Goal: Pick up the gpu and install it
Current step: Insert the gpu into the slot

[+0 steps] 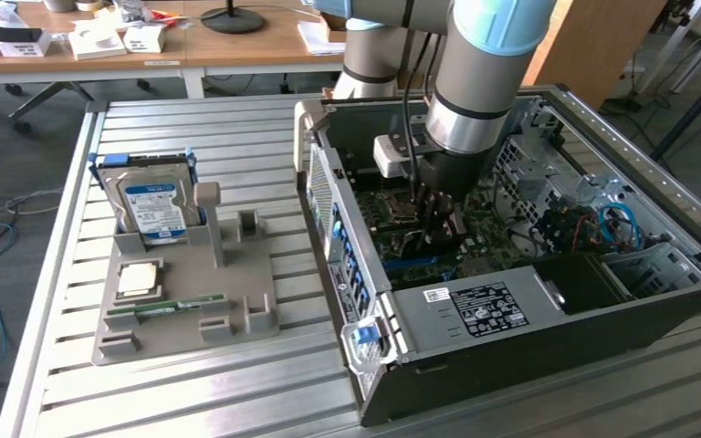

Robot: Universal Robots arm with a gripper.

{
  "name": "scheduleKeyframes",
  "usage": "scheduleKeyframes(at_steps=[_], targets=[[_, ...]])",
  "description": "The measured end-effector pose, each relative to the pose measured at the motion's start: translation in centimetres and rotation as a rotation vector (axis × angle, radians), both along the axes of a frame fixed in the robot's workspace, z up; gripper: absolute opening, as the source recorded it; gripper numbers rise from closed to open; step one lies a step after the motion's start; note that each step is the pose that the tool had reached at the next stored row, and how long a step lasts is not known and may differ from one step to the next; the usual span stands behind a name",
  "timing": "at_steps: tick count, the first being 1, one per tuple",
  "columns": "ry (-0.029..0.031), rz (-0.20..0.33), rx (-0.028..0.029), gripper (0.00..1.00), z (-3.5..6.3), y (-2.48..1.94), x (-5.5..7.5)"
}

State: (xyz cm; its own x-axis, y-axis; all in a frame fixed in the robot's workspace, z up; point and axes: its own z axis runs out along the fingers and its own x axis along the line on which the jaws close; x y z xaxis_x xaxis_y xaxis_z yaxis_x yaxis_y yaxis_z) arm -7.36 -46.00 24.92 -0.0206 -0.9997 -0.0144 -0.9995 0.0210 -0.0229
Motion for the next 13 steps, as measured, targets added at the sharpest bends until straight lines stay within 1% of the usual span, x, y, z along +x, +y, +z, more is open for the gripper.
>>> scheduleKeyframes(at_steps=[6, 9, 13], targets=[[0.0001, 0.0, 0.0, 0.26, -0.02, 0.0, 0.0], [-0.0003, 0.0, 0.0009, 0.26, 0.07, 0.01, 0.0], [0.0001, 0.0, -0.0001, 0.26, 0.12, 0.0, -0.01]])
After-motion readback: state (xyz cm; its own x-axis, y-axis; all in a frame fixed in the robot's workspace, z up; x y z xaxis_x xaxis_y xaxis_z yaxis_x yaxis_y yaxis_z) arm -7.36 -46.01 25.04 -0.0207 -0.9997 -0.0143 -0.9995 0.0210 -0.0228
